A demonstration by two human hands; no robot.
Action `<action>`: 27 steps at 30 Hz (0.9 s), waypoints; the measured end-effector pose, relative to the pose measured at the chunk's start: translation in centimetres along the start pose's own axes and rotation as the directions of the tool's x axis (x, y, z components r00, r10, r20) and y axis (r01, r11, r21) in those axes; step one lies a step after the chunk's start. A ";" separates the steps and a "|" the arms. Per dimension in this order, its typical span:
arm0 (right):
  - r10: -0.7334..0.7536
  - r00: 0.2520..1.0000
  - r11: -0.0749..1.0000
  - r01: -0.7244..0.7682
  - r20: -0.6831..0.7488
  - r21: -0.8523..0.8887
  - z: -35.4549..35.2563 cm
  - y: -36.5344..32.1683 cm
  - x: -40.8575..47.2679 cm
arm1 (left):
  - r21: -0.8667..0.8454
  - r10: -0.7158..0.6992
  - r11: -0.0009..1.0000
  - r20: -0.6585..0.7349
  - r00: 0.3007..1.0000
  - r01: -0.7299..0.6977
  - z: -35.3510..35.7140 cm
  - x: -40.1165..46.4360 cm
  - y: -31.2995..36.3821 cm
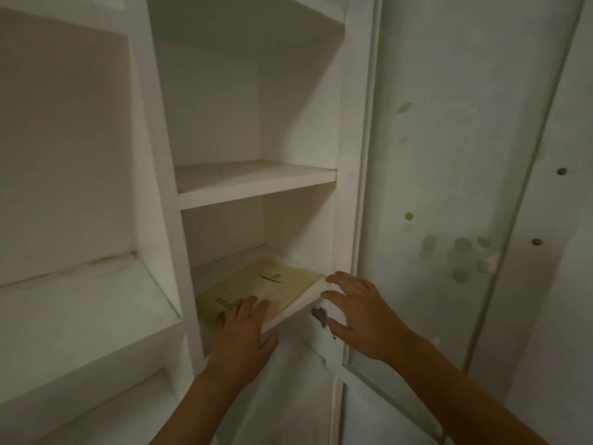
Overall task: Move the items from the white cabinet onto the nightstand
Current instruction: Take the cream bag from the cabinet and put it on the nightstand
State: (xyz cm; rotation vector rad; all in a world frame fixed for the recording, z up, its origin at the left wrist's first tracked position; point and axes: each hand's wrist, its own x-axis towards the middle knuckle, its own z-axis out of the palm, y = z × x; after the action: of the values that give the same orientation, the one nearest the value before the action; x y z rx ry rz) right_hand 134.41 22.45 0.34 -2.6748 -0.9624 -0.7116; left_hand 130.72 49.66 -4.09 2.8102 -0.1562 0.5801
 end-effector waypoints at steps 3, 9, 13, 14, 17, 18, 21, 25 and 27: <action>-0.017 0.999 0.999 0.015 0.051 0.041 1.8 -1.0 1.6 | -0.009 -0.053 0.999 0.048 0.997 0.054 0.6 0.0 -1.7; -0.070 0.984 0.992 0.052 0.162 0.112 4.7 -1.7 4.7 | -0.016 -0.064 0.998 0.003 0.998 0.064 2.0 -0.1 -2.3; -0.111 0.964 0.965 0.045 0.244 0.258 6.4 -1.8 6.6 | -0.061 -0.006 0.998 -0.078 0.997 0.001 2.3 -0.5 -2.4; -0.124 0.959 0.954 0.045 0.255 0.295 7.0 -1.9 6.9 | -0.092 0.013 0.996 -0.085 0.996 -0.021 2.2 -0.7 -2.3; -0.171 0.950 0.945 0.083 0.263 0.316 9.1 -1.4 7.1 | -0.162 0.035 0.986 -0.097 0.995 -0.051 1.9 -1.0 -1.9; -0.178 0.952 0.942 0.092 0.250 0.322 9.6 -1.1 6.9 | -0.169 0.046 0.983 -0.109 0.993 -0.064 1.9 -1.2 -1.5; -0.177 0.965 0.916 0.091 0.191 0.391 10.3 0.4 6.1 | -0.176 0.080 0.980 -0.092 0.993 -0.095 2.1 -1.6 0.2; -0.174 0.981 0.864 0.109 0.089 0.492 11.3 2.9 6.2 | -0.216 0.051 0.974 -0.116 0.992 -0.075 1.7 -0.7 1.3; -0.171 0.984 0.839 0.124 0.039 0.530 11.9 3.6 6.6 | -0.169 0.017 0.985 -0.133 0.991 -0.040 1.7 0.1 0.9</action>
State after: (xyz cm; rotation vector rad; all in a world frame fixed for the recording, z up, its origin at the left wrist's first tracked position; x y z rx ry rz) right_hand 145.56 27.40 -6.67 -2.1739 -1.1935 -0.2936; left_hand 131.34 48.32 -5.31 2.5988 -0.2101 0.7202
